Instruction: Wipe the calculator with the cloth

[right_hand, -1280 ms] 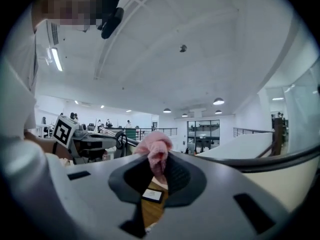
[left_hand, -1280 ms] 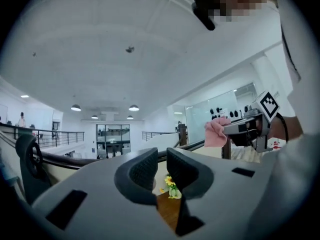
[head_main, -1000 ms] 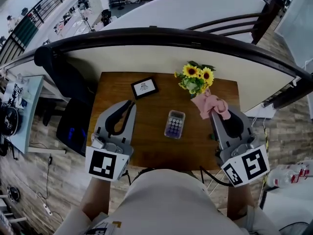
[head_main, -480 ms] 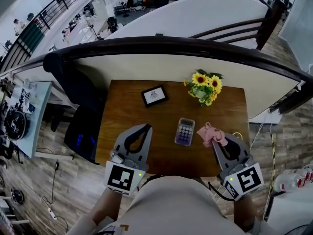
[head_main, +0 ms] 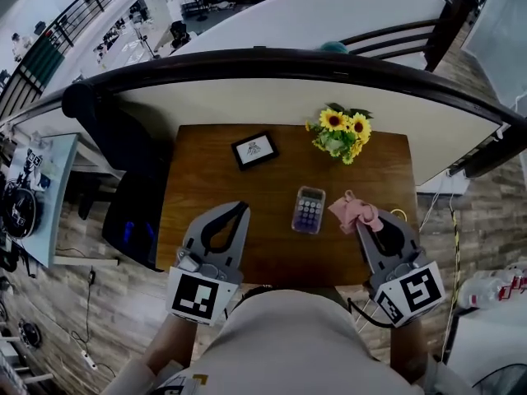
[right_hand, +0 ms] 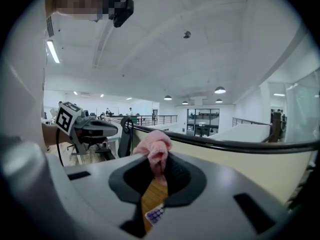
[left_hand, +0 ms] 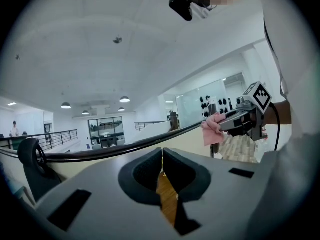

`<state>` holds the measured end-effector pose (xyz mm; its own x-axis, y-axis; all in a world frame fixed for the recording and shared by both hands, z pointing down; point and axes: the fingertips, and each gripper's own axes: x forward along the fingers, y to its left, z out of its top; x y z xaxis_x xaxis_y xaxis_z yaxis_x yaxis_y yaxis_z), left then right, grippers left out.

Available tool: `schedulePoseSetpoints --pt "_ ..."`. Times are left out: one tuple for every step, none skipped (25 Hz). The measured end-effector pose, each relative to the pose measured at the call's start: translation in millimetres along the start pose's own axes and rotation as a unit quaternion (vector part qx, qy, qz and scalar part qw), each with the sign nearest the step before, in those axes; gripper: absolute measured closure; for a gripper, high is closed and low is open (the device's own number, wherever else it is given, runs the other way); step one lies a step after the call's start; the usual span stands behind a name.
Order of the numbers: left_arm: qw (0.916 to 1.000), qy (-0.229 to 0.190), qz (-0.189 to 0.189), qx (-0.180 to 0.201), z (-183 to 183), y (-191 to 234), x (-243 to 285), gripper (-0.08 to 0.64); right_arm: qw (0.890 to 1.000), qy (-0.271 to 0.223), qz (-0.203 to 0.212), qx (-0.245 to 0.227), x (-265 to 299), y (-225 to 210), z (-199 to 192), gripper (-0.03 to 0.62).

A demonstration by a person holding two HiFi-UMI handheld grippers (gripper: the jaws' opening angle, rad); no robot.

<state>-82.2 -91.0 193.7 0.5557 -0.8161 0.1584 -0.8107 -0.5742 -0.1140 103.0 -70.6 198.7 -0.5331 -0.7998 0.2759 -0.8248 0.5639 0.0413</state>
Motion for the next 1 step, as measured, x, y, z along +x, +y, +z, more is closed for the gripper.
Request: schedulePoseSetpoints --pt "1.0 0.0 0.0 0.0 -0.5 1.8 0.3 0.549 1.0 -0.001 -0.002 0.001 2.4 -0.3 -0.3 0.543"
